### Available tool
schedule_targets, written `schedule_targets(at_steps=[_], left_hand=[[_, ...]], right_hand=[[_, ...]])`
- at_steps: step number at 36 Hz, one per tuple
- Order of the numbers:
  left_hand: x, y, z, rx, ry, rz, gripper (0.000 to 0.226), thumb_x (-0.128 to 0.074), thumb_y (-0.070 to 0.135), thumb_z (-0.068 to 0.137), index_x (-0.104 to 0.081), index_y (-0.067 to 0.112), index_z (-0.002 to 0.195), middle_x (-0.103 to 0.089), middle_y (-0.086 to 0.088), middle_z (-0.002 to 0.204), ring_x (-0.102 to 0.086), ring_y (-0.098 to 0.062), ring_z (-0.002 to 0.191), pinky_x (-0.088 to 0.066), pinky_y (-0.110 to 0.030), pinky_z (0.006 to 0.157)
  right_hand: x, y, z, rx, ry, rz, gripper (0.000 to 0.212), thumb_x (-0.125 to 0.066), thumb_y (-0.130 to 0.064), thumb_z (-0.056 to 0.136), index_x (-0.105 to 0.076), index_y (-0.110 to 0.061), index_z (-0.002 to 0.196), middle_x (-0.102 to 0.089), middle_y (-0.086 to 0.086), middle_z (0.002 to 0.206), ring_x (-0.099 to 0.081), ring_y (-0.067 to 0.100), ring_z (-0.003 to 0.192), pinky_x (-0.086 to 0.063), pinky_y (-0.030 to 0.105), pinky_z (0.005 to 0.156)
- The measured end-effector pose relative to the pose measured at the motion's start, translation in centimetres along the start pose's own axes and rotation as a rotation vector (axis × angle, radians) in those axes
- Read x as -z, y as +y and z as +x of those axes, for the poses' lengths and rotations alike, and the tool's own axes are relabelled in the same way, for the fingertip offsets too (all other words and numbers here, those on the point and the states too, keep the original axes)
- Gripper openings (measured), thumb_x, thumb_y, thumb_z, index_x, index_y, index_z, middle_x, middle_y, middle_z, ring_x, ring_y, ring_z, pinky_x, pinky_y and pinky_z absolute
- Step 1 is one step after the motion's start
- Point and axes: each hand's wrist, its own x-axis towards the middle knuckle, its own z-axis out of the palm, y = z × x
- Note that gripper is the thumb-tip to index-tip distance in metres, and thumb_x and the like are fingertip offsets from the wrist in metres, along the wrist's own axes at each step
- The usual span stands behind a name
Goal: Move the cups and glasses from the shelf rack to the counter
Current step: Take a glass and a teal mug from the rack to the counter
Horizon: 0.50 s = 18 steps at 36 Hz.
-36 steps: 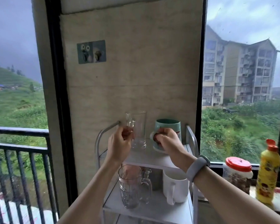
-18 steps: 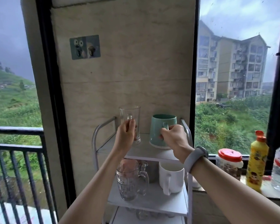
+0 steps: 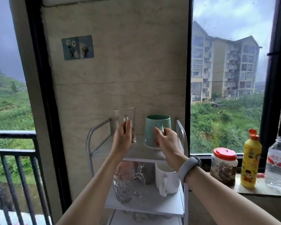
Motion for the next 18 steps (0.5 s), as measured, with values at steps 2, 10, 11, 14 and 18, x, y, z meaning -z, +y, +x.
schedule_targets(at_steps=[2,10,11,14,18], left_hand=[[0.0,0.0,-0.1,-0.009,0.014,0.023,0.038,-0.034,0.029,0.098,-0.035,0.018,0.062,-0.032,0.004,0.051,-0.029,-0.013,0.046,-0.027,-0.034,0.051],[-1.4,2.2,-0.9,-0.227,0.317,0.125,0.043,-0.039,0.020,0.097,-0.033,0.022,0.054,-0.032,0.009,0.044,-0.034,-0.004,0.036,-0.027,-0.014,0.037],[-1.5,2.2,-1.3,-0.245,0.331,0.107,0.043,-0.040,0.020,0.096,-0.034,0.023,0.054,-0.032,0.011,0.043,-0.034,-0.004,0.035,-0.026,-0.013,0.036],[-1.3,2.5,-1.9,-0.323,0.385,0.109,0.047,-0.041,0.015,0.096,-0.032,0.026,0.051,-0.041,0.008,0.036,-0.040,-0.003,0.034,-0.029,-0.010,0.036],[-0.8,4.6,-1.1,-0.421,0.387,0.148,0.051,-0.039,0.011,0.096,-0.030,0.028,0.049,-0.040,0.007,0.035,-0.040,-0.002,0.034,-0.029,-0.010,0.036]], right_hand=[[-0.3,-0.2,0.1,0.024,0.013,-0.058,0.025,-0.050,-0.025,0.093,-0.054,-0.005,0.078,-0.057,0.009,0.075,-0.054,0.021,0.070,-0.046,0.030,0.063],[0.2,-1.4,-0.3,0.158,0.126,-0.176,0.025,-0.042,-0.022,0.095,-0.047,-0.009,0.075,-0.055,0.006,0.076,-0.051,0.026,0.077,-0.034,0.027,0.063],[0.3,-1.2,-0.4,0.175,0.137,-0.181,0.028,-0.042,-0.023,0.095,-0.045,-0.011,0.070,-0.053,0.004,0.071,-0.050,0.025,0.074,-0.032,0.027,0.058],[0.5,-1.4,-0.7,0.237,0.165,-0.185,0.030,-0.043,-0.024,0.095,-0.043,-0.013,0.066,-0.054,0.005,0.068,-0.050,0.025,0.071,-0.031,0.028,0.052],[1.1,-2.6,-0.8,0.355,0.190,-0.184,0.028,-0.045,-0.026,0.094,-0.049,-0.011,0.071,-0.057,0.004,0.066,-0.054,0.024,0.068,-0.037,0.026,0.057]])
